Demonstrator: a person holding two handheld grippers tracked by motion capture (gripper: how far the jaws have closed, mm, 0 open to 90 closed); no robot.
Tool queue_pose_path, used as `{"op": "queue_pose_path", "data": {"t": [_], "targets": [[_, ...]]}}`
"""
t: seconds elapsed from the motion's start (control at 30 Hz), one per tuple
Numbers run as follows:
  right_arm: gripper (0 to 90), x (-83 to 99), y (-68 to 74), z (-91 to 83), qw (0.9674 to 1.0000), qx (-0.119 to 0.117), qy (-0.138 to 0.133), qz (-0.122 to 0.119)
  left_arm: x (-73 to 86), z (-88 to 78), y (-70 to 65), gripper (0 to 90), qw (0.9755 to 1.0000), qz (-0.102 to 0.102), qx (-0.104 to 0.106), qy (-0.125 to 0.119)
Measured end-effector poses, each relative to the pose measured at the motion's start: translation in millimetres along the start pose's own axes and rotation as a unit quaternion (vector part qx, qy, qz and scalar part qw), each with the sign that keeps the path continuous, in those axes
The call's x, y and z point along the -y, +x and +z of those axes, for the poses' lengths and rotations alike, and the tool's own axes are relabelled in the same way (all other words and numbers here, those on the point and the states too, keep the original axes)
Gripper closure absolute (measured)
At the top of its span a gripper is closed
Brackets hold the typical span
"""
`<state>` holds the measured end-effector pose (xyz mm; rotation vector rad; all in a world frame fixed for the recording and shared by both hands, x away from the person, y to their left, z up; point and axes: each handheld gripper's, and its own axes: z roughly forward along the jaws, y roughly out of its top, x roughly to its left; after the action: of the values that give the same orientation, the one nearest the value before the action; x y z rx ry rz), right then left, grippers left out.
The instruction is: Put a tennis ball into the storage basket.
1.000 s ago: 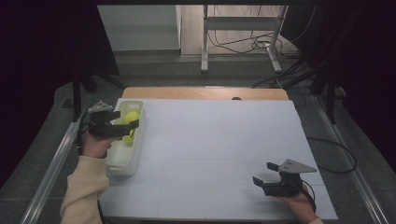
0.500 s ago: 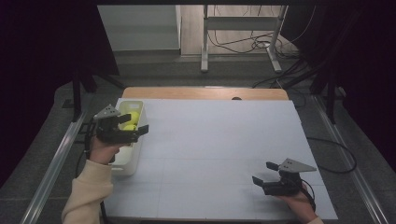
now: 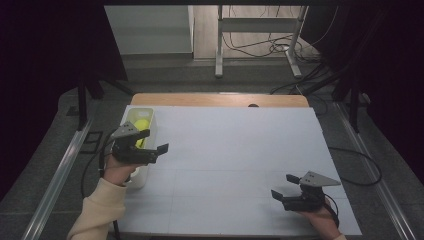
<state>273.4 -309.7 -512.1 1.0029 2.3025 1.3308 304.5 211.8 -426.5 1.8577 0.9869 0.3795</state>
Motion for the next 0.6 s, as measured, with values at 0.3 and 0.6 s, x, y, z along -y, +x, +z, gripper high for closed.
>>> {"op": "queue_pose_path", "data": {"t": [0.3,0.6], "targets": [[15.0,0.5,0.3,-1.9,1.0,0.0,-0.001,0.0,7.3,6.0,-24.7,8.1,0.9995,0.024,0.018,-0.006],[15.0,2.8,1.6,-6.9,1.0,0.005,-0.003,0.001,21.5,11.4,-37.9,8.2,0.999,0.032,0.031,-0.007]]}}
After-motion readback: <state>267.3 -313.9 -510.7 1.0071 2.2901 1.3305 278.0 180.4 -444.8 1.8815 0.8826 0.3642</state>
